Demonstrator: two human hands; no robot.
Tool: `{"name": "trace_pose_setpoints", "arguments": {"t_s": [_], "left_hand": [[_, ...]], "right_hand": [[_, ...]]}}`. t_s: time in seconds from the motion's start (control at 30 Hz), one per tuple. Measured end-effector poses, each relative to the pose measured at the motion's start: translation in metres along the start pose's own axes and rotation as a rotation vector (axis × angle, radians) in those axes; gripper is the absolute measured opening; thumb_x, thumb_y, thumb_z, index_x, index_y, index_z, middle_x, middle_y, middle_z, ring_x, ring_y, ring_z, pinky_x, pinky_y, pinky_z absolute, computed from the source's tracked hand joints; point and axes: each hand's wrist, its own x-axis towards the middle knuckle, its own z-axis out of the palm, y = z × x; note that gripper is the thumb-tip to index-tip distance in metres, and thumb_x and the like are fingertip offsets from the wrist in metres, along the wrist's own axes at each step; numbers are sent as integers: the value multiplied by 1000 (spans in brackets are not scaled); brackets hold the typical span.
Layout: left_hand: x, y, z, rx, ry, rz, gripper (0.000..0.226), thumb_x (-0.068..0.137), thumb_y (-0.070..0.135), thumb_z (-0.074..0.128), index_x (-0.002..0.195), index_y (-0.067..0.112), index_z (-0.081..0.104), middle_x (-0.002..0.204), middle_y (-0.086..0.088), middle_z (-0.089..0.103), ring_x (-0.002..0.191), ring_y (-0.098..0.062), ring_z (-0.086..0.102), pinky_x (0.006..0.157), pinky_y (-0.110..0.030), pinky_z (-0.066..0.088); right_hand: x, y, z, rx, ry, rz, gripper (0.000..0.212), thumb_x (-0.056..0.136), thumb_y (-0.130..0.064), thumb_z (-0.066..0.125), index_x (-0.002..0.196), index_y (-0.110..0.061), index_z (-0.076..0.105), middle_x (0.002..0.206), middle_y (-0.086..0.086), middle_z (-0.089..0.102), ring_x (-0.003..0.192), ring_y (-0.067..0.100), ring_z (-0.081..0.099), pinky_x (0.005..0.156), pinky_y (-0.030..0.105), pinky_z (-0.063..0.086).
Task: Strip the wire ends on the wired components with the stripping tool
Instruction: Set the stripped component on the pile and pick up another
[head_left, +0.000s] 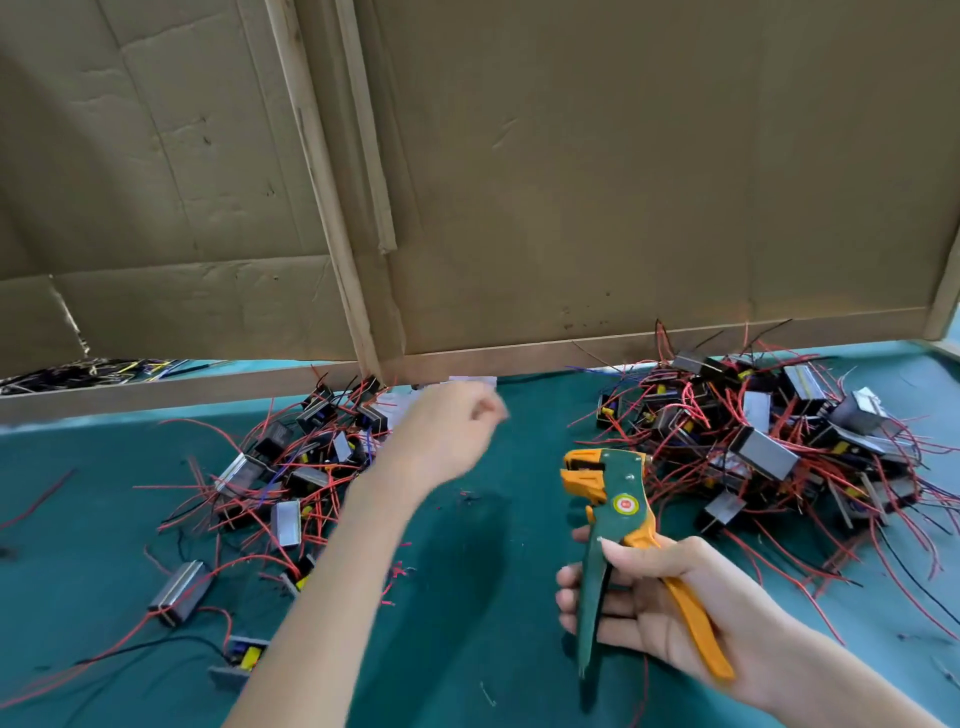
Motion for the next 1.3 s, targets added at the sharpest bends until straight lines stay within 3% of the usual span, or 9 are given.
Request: {"name": "trace_pose_setpoints", "arguments": {"t_s": [0.1,0.2,0.4,0.57,0.73,0.87,1.03,1.13,1.3], "left_hand": [[-7,-58,-9,355,-27,-397,25,89,11,48,106,11,65,111,-14,65,100,-32,61,82,-37,50],[-11,-89,-11,418,-87,-533,26,88,25,58,110,13,65,114,-12,64,101,-32,61,83,-38,51],[-8,-111,-6,406,-99,-473,30,93,38,49,79,18,67,89,-4,66,94,-27,60,75,-31,41],[-3,-91,-7,289,-254,-395,29,86,14,44,89,28,69,116,3,64,117,-25,52,100,-39,35],[-14,-44,5,-207,-431,-140,43,83,-12,39,97,14,71,102,-3,72,94,-8,65,85,-15,50],[-19,-22,10,-360,-454,-1,42,84,-14,39,100,8,70,105,-2,72,100,-7,65,92,-22,50],[-20,-18,1,-170,-171,-5,37,84,-5,41,77,23,65,84,6,70,73,-11,60,75,-24,47],[-22,-16,1,-135,-201,-53,30,86,6,46,75,25,67,78,15,69,65,-3,56,60,-17,44],[-24,-4,44,324,-161,-172,43,89,51,48,75,18,70,85,-2,69,90,-25,57,83,-36,37]], "right_hand": [[1,-1,2,-35,33,-6,49,60,-3,67,108,2,58,85,33,63,70,45,67,64,52,57],[1,-1,3,-58,75,-14,49,58,-13,69,103,3,59,80,31,63,65,42,66,60,49,57],[2,0,-2,-58,62,-48,35,65,-21,71,91,3,69,84,33,61,70,44,65,65,51,56],[4,1,-4,-45,49,-68,43,62,-23,71,95,3,66,84,32,61,70,44,65,64,51,56],[5,1,-4,-47,28,-71,40,56,-22,77,86,3,72,84,31,61,72,44,65,66,51,56],[5,1,-8,-50,19,-89,34,59,-22,76,83,2,73,85,31,62,73,44,66,68,52,56],[6,-2,-10,-43,23,-133,29,63,-21,72,82,1,74,85,30,63,75,44,66,69,50,56],[7,-4,-11,-31,34,-149,29,62,-20,72,81,1,74,85,30,63,74,44,67,68,50,56],[6,-1,-10,-29,40,-153,33,61,-20,72,85,2,71,84,31,63,73,45,66,68,51,56]]}}
